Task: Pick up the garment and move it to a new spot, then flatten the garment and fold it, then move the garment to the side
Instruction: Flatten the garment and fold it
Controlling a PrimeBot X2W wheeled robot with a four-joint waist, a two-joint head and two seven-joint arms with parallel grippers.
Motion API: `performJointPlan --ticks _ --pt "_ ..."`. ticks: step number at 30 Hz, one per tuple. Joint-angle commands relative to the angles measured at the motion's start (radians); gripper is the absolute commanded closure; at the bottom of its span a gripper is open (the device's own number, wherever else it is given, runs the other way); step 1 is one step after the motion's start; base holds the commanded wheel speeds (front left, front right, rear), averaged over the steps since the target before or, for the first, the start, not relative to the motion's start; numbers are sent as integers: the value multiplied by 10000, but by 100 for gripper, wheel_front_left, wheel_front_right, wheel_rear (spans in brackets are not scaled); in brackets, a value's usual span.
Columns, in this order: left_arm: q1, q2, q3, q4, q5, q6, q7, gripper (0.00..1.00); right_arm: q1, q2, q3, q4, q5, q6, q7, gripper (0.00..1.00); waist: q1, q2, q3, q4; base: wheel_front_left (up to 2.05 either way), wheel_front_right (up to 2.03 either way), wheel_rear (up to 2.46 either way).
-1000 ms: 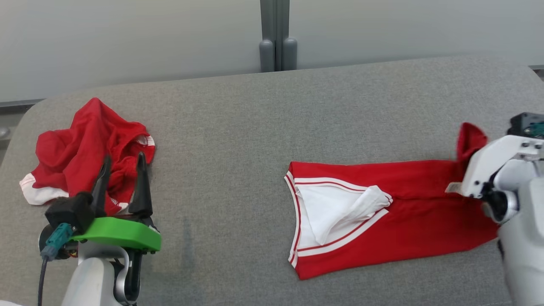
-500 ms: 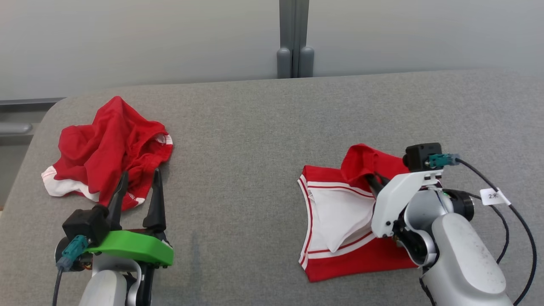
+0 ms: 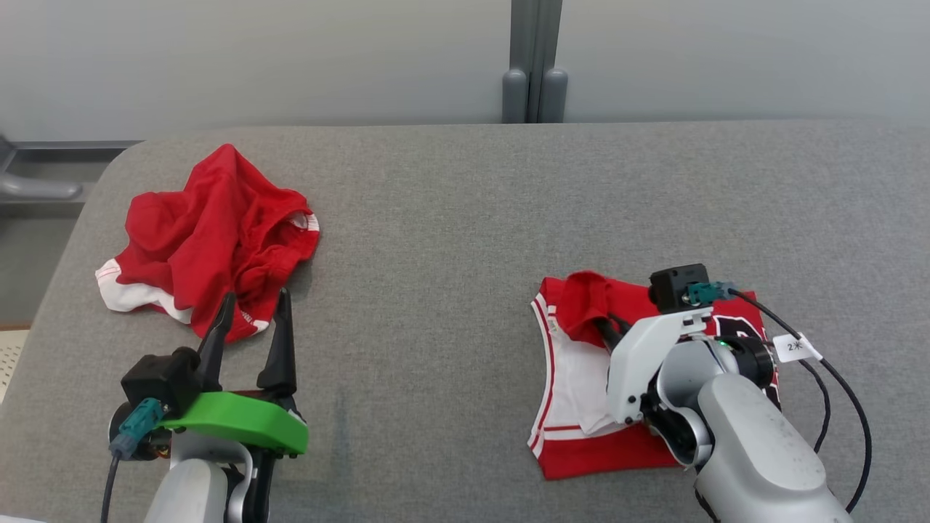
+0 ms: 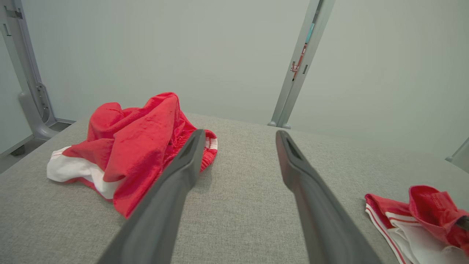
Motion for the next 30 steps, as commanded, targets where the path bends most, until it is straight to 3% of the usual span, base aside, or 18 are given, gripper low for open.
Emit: performJointPlan --ticks 1,3,4,5,9,12,15,18,24,29,30 --pt "-135 15 -10 40 -57 -22 -66 0 -161 -31 -35 197 -148 -1 -143 100 -1 0 9 31 0 0 0" --pt "-142 25 -36 80 -54 -24 -72 0 -227 -23 28 488 -23 -1 -288 100 -1 0 -8 46 0 0 0" --pt "-141 32 -38 95 -52 -25 -76 0 -255 -24 75 569 -2 -1 -337 75 -1 0 -18 45 0 0 0" --pt "-139 40 -40 116 -73 -26 -81 0 -255 -24 124 669 220 -1 -387 0 -1 0 -33 41 0 0 0" --pt "-81 53 -51 184 -121 -9 -87 0 -271 -24 697 554 1353 -1 -665 0 -1 0 -149 -5 0 0 0" --pt "61 18 -39 209 -153 33 -96 0 -41 -26 1208 -203 2907 -1 -862 0 -1 0 -297 -104 0 0 0" --pt "216 -29 -56 209 -211 89 -129 0 87 -65 1343 -961 3350 -1 -1041 0 -1 0 -455 -280 0 0 0" --pt "309 -80 -93 199 -232 73 -153 0 331 -40 863 -1522 2563 -1 -1263 0 -1 0 -589 -426 0 0 0" --pt "365 -168 -174 170 -283 85 -185 0 1412 -156 -1264 -2616 -572 -1 -1639 0 -1 0 -693 -689 0 0 0" --pt "214 -219 -335 176 -281 58 -202 0 2010 -141 -2578 -2391 -2067 -1 -1405 0 -1 0 -596 -693 0 0 0" --pt "172 -236 -382 175 -264 52 -208 0 2071 -139 -2783 -2240 -2206 -1 -1414 100 -1 0 -556 -666 0 0 0"
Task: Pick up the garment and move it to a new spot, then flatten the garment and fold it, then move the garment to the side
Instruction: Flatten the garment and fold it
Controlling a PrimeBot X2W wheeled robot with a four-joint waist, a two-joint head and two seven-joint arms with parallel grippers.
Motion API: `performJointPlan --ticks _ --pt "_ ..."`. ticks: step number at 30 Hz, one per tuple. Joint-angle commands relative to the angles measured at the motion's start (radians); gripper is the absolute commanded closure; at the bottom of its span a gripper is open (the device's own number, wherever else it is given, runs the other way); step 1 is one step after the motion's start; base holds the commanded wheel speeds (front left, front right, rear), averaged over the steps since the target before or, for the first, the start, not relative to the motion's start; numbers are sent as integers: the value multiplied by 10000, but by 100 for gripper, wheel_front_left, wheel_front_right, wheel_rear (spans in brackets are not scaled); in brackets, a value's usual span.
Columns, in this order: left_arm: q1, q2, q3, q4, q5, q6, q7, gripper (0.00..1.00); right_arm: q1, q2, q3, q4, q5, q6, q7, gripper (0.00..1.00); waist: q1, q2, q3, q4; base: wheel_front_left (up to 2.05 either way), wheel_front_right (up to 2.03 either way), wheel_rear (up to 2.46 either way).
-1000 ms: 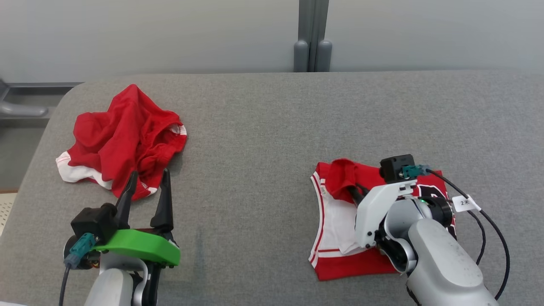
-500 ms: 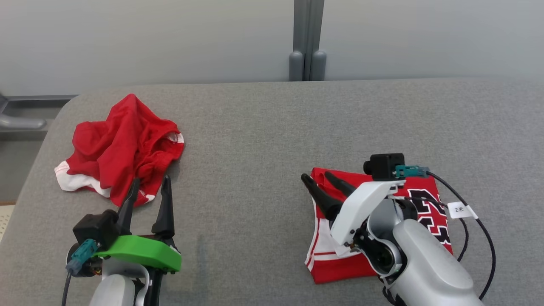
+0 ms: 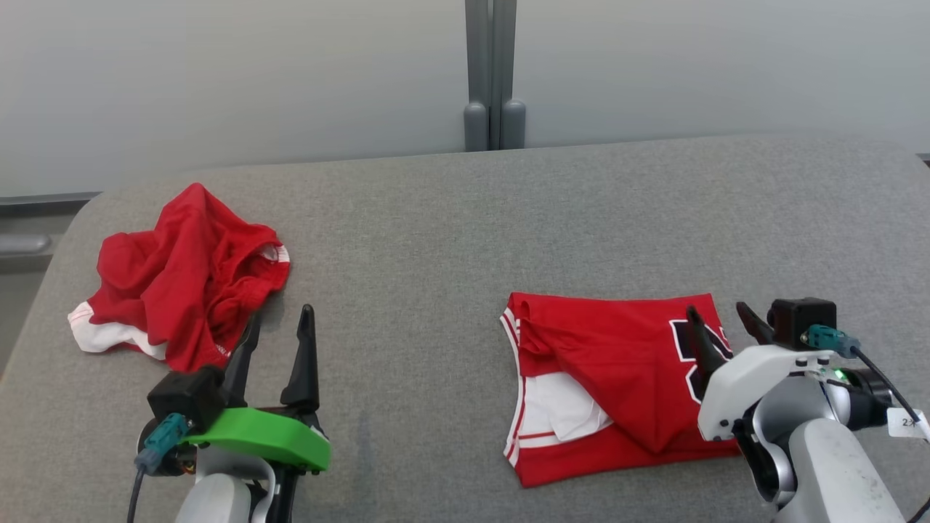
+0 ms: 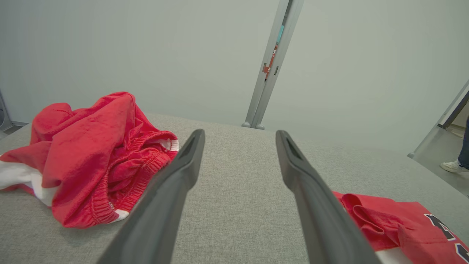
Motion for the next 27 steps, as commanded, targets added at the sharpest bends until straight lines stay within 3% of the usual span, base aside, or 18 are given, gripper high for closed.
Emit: performJointPlan --ticks 1,8,13,19,24,27 --pt "-112 3 -45 -15 8 -14 -42 0 132 -16 -90 197 -185 -1 21 100 0 0 79 65 0 0 0" --pt "-253 32 -140 46 83 -60 -75 0 -392 -548 956 1705 -1309 -3 -9 100 0 0 360 290 0 0 0" --pt "-318 58 -146 95 80 -57 -91 0 -756 -346 1899 2679 -1481 -3 -217 100 0 0 475 414 0 0 0" --pt "-277 101 -54 134 43 -38 -82 0 -427 23 3969 2964 59 -3 -172 100 0 0 379 412 0 0 0" --pt "-228 90 11 105 18 16 -88 0 -19 51 6563 1622 2249 -4 327 100 0 0 313 245 0 0 0" --pt "-203 96 59 63 15 26 -91 0 -56 -303 6762 693 2826 -9 255 100 0 0 311 98 0 0 0"
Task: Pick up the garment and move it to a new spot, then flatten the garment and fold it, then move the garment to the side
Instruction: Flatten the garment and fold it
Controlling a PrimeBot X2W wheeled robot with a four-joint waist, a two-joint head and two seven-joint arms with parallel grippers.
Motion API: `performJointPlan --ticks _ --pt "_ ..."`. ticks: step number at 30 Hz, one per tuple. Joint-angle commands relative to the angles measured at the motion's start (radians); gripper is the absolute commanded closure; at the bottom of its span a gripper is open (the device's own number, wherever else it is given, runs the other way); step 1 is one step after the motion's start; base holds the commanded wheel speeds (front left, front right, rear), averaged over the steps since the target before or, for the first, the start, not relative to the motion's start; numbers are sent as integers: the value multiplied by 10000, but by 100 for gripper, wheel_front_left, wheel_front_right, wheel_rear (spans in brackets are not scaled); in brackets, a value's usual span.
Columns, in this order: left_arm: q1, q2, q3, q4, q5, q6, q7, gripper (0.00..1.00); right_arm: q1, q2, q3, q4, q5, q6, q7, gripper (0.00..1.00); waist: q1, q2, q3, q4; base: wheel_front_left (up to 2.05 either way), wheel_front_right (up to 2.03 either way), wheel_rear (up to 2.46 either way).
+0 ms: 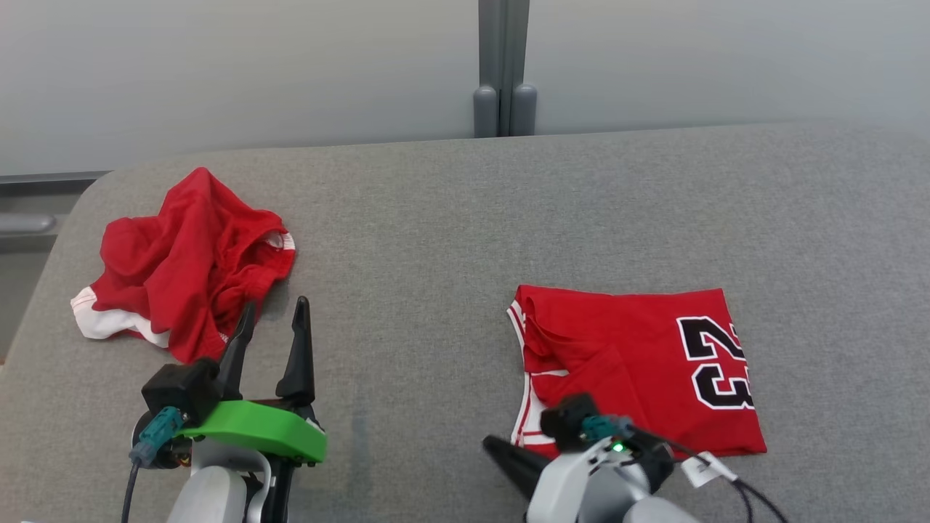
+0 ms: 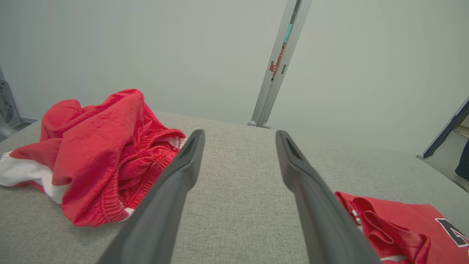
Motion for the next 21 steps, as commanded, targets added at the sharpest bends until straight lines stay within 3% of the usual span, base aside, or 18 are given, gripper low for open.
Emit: performJointPlan --ticks 1,8,12,15,21 --pt "0 61 11 -29 5 32 -44 0 -79 -364 -326 -220 7 -18 -102 100 0 0 0 -119 0 0 0" --pt "-20 29 -8 -91 43 18 -44 0 -175 -1003 -2930 -496 -1427 -17 563 100 0 0 87 -260 0 0 0" --pt "-176 14 -36 -173 109 6 -39 0 -508 -1314 -3623 -27 -1874 -17 1310 100 0 0 219 -214 0 0 0" --pt "-239 19 -59 -225 161 -12 -40 0 -812 -1470 -3718 425 -1953 -12 1625 100 0 0 329 -131 0 0 0" --pt "-374 72 -25 -344 324 -30 -40 0 -1341 -1682 -2922 1160 -1371 -14 2031 100 0 0 486 9 0 0 0"
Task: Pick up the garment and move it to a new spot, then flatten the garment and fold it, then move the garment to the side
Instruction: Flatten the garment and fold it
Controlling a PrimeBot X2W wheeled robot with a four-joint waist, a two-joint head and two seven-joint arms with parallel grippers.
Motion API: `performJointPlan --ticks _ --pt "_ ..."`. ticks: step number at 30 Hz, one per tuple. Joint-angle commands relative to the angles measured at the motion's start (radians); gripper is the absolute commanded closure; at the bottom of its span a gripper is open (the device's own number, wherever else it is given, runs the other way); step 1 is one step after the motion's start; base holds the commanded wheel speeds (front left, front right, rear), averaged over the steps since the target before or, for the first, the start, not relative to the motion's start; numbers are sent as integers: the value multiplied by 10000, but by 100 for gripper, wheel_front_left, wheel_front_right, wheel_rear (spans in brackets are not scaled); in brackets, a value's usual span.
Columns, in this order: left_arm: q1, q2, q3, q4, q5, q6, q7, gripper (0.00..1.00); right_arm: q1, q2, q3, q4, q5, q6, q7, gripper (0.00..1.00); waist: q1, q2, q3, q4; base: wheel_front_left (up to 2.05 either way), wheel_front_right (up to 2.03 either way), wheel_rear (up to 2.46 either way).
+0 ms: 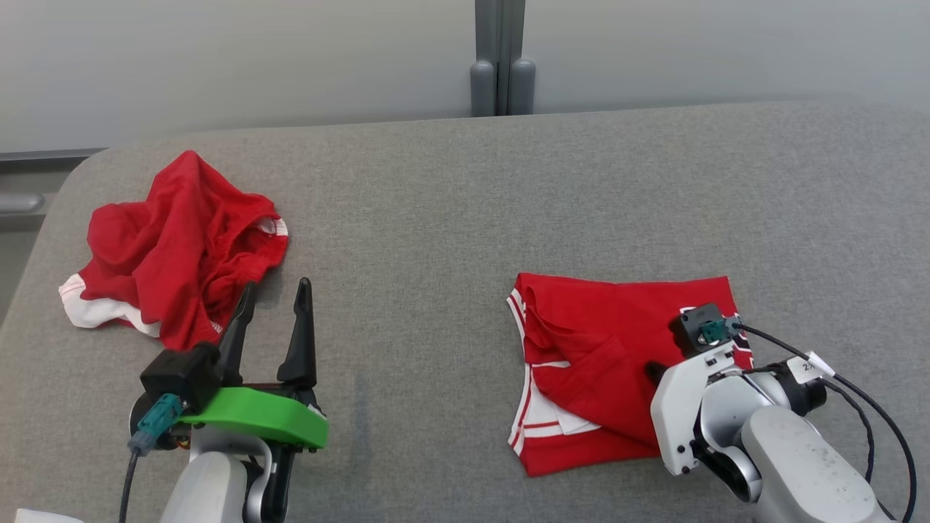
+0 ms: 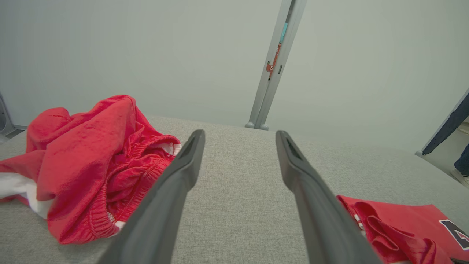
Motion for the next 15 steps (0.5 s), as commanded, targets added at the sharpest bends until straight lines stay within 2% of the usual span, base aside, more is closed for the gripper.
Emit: performJointPlan --ticks 1,4,7,15 --pt "-195 78 26 -54 167 -12 -29 0 -158 -72 120 135 156 -6 37 100 0 0 47 46 0 0 0" --pt "-184 82 74 -118 224 -19 -27 0 -192 37 388 282 649 -6 27 100 0 0 50 43 0 0 0" --pt "-125 79 142 -163 229 -23 -28 0 -47 352 778 125 1790 -5 120 100 0 0 10 -11 0 0 0" --pt "79 13 186 -147 209 -43 -28 0 393 272 2981 -1468 3982 -6 643 100 0 0 -117 -218 0 0 0"
